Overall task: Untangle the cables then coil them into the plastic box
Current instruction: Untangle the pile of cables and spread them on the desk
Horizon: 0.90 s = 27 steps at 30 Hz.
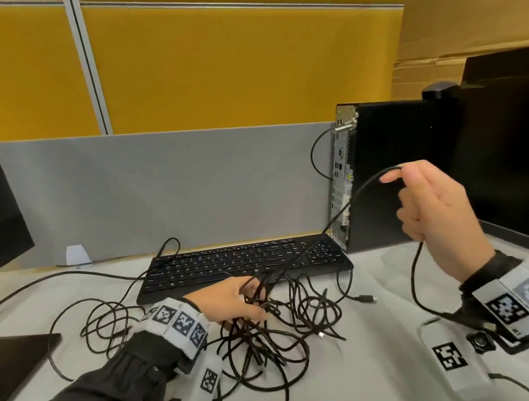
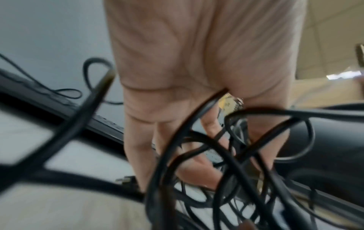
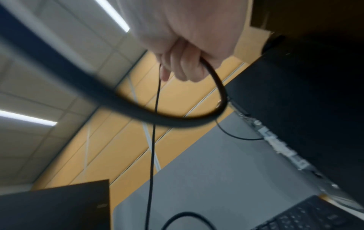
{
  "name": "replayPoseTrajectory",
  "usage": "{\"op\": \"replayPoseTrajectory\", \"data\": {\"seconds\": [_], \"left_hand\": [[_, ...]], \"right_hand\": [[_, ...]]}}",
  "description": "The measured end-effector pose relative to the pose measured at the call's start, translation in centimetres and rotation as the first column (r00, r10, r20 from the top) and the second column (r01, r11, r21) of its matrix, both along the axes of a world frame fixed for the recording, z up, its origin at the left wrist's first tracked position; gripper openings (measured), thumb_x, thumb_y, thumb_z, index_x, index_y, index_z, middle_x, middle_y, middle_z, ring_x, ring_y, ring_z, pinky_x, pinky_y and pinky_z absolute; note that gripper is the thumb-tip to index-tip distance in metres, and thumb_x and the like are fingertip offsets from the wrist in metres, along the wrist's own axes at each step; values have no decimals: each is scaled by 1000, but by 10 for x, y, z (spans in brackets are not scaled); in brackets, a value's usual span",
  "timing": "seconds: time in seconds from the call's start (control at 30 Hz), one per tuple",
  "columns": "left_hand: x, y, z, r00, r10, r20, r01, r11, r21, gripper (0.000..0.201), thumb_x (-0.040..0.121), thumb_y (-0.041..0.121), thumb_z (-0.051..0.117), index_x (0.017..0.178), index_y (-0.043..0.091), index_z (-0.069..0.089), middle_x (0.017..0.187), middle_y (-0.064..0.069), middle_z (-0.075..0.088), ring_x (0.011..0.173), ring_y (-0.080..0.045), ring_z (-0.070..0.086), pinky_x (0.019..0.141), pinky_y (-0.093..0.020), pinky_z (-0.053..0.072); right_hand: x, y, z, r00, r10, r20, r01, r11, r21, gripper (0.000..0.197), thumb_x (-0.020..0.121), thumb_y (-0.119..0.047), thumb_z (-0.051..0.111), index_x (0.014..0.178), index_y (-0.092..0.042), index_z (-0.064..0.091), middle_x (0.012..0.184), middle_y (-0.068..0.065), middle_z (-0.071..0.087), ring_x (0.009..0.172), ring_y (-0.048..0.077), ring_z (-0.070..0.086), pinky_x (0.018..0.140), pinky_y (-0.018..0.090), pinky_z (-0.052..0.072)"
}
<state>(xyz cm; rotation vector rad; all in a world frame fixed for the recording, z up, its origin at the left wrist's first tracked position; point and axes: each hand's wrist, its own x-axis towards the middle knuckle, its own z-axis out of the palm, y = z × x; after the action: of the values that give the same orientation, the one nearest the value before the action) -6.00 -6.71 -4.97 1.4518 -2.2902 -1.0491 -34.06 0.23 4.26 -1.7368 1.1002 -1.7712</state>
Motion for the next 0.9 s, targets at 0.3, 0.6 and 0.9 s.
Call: {"op": "replayPoseTrajectory", "data": {"seconds": [0.3, 0.6, 0.9], "left_hand": [[11, 20, 11, 876, 147, -460, -247, 955, -165, 32, 78, -5, 67, 99, 13, 51, 91, -6, 58, 70, -13, 58, 66, -34, 56], [3, 30, 12, 832, 207, -514, -449, 795, -407, 36, 79, -2, 67, 90, 26, 48, 91, 2, 57, 79, 8, 57, 72, -6, 42], [-16, 52, 18, 745, 67, -664, -505, 707, -496, 41, 77, -14, 61, 86, 23, 46, 86, 6, 58, 81, 0, 59, 71, -8, 44]], "right_hand": [[-30, -25, -37, 903, -3, -430, 188, 902, 388, 16, 97, -28, 45, 111, -25, 52, 83, 5, 61, 51, 20, 49, 43, 28, 44], [39, 14, -37, 489, 478, -730, -146, 870, 472, 28, 81, -48, 64, 107, -38, 58, 95, -17, 64, 90, 0, 57, 80, 13, 44], [106, 14, -49, 762, 630, -150, -365, 609, 705, 30, 98, -39, 42, 104, -14, 57, 59, 0, 53, 37, 5, 33, 39, 17, 29]]}}
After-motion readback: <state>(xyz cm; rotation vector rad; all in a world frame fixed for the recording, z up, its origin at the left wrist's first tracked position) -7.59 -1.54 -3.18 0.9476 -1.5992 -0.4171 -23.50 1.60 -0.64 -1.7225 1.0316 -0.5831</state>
